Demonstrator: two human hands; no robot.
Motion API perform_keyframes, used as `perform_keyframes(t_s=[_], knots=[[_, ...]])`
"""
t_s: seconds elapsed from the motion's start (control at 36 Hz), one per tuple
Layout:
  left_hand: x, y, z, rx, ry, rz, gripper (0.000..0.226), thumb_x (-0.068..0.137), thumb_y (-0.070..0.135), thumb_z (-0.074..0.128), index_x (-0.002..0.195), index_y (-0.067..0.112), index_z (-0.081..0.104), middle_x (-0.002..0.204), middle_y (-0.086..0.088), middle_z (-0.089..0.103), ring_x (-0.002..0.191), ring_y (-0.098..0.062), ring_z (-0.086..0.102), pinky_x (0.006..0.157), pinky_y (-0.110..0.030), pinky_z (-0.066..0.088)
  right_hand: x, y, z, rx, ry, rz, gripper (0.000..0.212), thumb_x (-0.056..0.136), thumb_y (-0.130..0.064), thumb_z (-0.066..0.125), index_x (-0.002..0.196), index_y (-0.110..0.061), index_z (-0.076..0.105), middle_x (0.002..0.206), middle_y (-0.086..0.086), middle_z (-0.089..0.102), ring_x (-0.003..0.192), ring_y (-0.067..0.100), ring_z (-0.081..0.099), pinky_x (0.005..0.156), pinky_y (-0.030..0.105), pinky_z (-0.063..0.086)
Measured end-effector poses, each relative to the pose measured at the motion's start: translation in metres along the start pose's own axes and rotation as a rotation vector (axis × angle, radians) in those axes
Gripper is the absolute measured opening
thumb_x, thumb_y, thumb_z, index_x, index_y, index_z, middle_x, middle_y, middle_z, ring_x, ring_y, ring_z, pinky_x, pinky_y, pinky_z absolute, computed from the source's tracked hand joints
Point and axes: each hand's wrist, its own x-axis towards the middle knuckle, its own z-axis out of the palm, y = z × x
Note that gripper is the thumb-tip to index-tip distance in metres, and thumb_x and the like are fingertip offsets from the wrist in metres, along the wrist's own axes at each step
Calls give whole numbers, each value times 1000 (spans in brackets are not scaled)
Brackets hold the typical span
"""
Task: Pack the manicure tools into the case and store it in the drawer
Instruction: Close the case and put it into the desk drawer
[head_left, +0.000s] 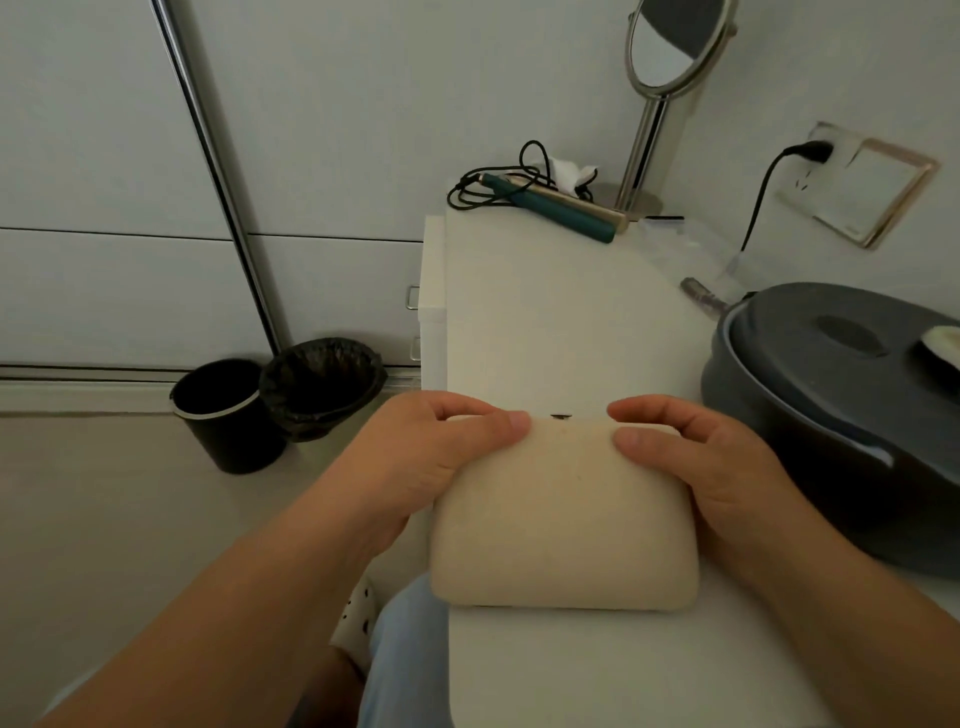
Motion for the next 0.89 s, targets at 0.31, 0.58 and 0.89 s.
perform_keyframes(t_s=[0.31, 0.58, 0.89], knots=[[-13, 4, -2, 116, 14, 56, 7, 70, 32, 73, 71, 26, 73, 73, 9, 72, 71, -5, 66, 71, -27, 52, 4, -34, 9, -349, -260, 37, 36, 45, -45, 71, 75, -26, 76, 74, -5, 74, 64, 2, 66, 53, 10, 47], [-15, 8, -1, 129, -18, 76, 6, 66, 35, 74, 71, 32, 74, 74, 15, 72, 71, 1, 66, 62, -13, 52, 2, -35, 17, -332, -239, 49, 20, 55, -31, 73, 69, -17, 74, 64, -1, 70, 57, 7, 62, 48, 15, 46], [-16, 12, 4, 124, 74, 161, 18, 54, 40, 74, 69, 30, 73, 71, 12, 70, 68, -1, 65, 64, -21, 50, -4, -46, 21, -356, -224, -47, 27, 50, -34, 79, 67, -15, 73, 65, 0, 69, 58, 6, 60, 51, 13, 46]])
